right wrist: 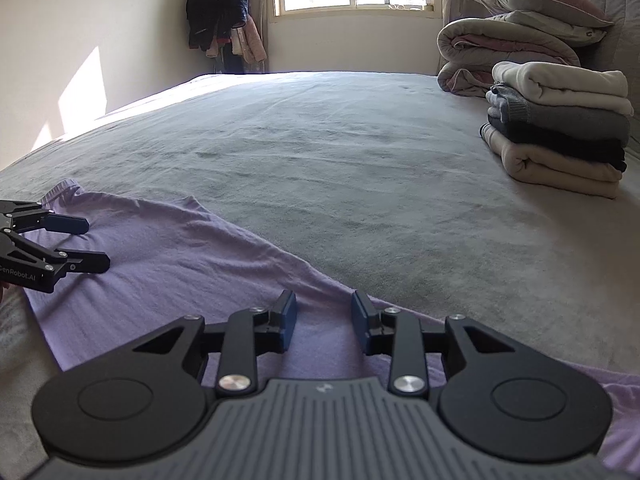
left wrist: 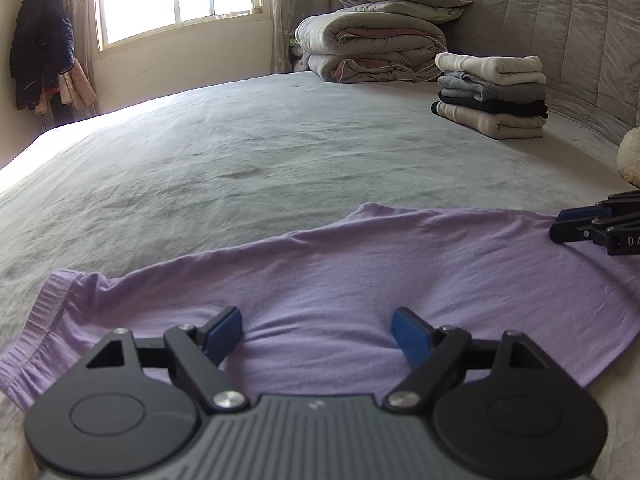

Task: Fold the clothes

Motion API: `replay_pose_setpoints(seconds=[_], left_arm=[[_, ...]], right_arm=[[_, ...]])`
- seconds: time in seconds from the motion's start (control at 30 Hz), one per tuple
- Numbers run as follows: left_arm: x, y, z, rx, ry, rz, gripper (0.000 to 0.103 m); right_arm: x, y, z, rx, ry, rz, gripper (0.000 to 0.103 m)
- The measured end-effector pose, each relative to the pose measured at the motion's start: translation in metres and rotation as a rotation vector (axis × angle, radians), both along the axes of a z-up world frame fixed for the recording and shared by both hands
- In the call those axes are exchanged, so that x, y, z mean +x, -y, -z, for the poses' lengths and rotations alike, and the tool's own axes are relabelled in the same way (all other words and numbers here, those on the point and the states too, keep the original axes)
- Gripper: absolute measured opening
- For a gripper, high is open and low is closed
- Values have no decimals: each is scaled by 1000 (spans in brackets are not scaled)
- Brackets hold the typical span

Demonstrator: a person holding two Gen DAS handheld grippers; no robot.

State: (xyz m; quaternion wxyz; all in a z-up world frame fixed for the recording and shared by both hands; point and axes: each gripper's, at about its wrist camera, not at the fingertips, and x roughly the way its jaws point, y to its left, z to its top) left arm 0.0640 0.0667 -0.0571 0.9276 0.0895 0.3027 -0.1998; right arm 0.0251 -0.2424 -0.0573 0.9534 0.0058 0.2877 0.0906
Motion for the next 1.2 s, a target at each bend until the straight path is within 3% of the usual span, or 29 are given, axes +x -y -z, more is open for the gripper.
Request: replay_pose_setpoints(seconds=[0.2,0.3,0.53,0.63,0.87,1.0,1.1,1.2], left_arm=[[-6,-37,-3,-27,4,-64,85],[-4,-54,-1,-30,-8,-91,87],[2,-75,1,-40,-45,-131,92],[-6,-71,-6,-12,-24,-153,91],[-23,-40,-18,-111,-35,-71,94],[-29,-4,-11,-85,-38,10,97],[-29,12,-1,-65,-64,39,102],[-36,24,7,8,-28,46,103]], right_arm=[[-23,-7,-7,-5,64,-28,64],[-31,-10,-7,-9,45,-31,64],[-58,-2,-9,-35,-3,82,69],[-70,3,-10,-49,-23,124,73],[-82,-3,-4,-55,-27,203,94],[-81,-12,2,-62,-36,241,103],[-81,-18,7,-67,-43,270,103],[-81,-21,10,-64,-54,296,103]])
